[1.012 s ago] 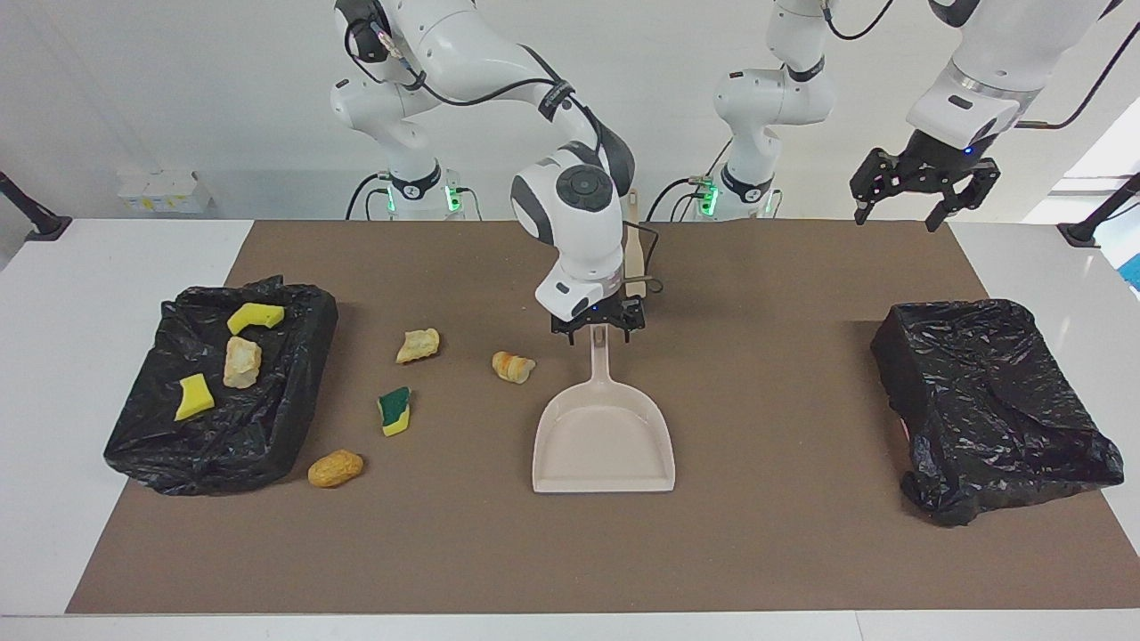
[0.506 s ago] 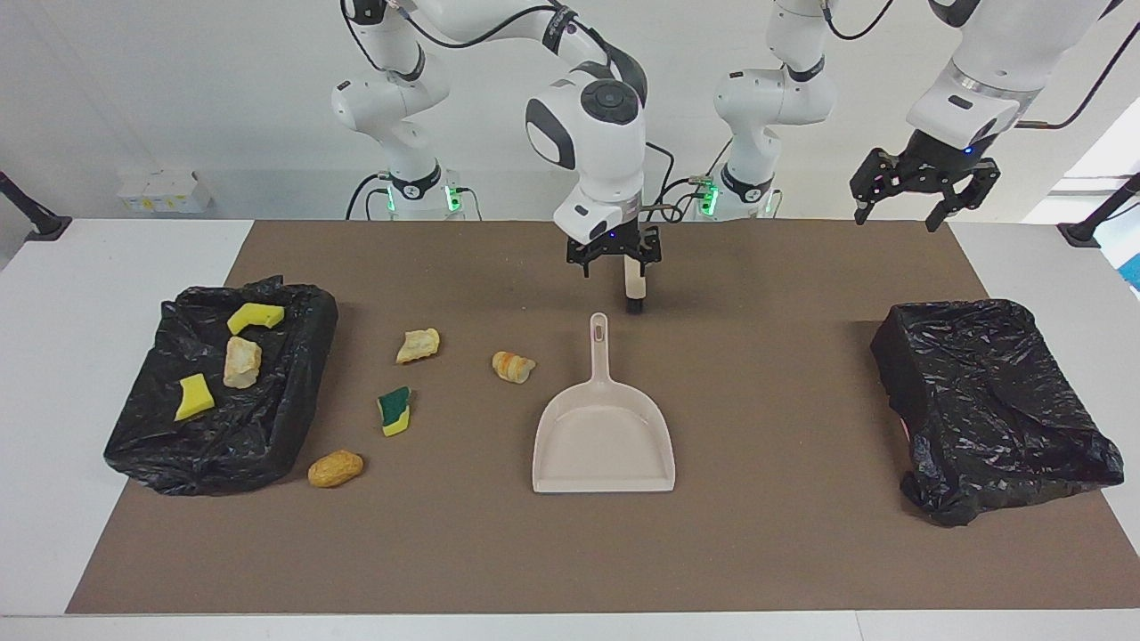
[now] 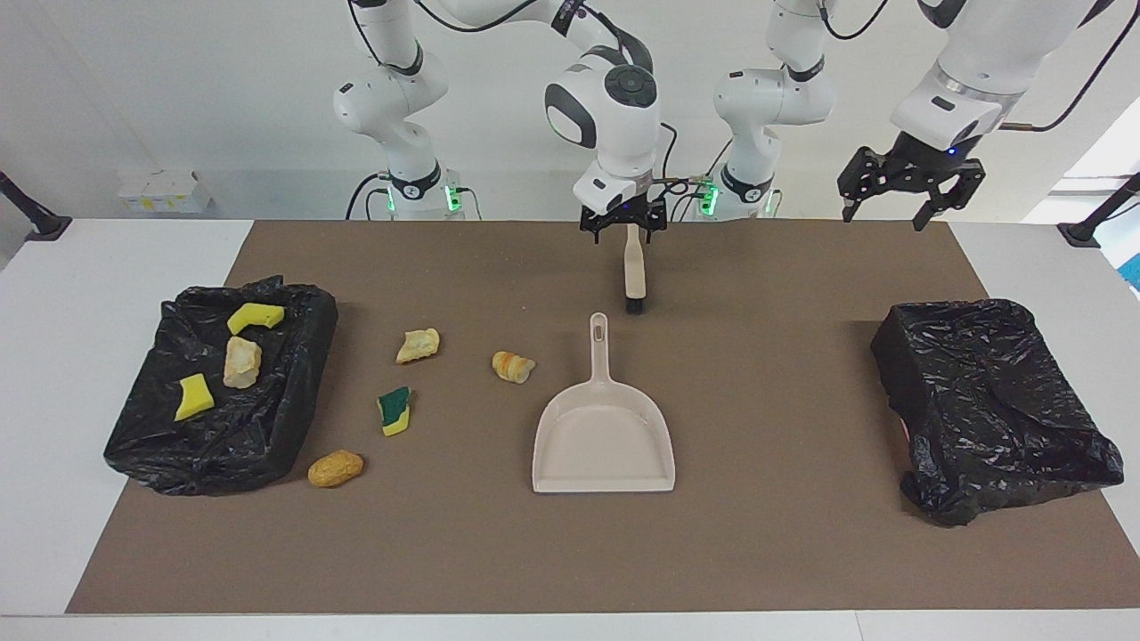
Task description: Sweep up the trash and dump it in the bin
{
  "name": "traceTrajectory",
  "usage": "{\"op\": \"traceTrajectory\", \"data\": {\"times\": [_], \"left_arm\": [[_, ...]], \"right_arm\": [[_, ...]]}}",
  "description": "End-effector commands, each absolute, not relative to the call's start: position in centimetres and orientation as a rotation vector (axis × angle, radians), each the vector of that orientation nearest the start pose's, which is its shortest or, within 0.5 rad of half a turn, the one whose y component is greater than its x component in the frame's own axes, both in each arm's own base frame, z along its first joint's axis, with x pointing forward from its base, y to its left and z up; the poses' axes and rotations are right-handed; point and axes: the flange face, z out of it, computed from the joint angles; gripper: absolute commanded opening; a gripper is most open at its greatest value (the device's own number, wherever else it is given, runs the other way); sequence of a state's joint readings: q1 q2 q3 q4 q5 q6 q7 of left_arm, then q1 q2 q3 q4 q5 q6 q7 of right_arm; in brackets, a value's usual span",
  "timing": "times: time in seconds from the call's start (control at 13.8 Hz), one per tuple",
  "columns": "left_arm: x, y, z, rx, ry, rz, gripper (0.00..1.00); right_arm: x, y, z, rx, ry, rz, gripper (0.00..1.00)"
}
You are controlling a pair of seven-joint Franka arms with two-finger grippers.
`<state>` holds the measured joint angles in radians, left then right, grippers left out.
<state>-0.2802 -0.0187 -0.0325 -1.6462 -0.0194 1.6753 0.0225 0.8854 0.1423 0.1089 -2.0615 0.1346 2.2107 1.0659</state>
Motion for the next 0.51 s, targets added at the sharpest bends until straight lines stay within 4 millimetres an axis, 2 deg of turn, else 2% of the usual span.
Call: {"op": "traceTrajectory", "data": {"times": [0.0, 0.07, 0.22, 0.43], "left_arm": [[52.1, -22.6, 56.4, -3.143, 0.505, -0.145, 1.00], [52.1, -24.7, 54.7, -3.151, 0.487, -0.147, 1.00], [52.1, -29.5, 51.5, -3.157, 0.488, -0.159, 1.00], [52.1, -35.5, 46.2, -3.167, 0.448, -0.207, 1.00]], "right_arm": [[28.8, 47.5, 34.9, -3.061, 0.281, 0.177, 1.00], [28.2, 47.5, 34.7, -3.069, 0.284, 0.183, 1.00], [28.1, 47.4, 34.7, -3.066, 0.325, 0.188, 0.91], [27.0, 47.9, 34.8, -3.039, 0.331, 0.263, 0.83]]}}
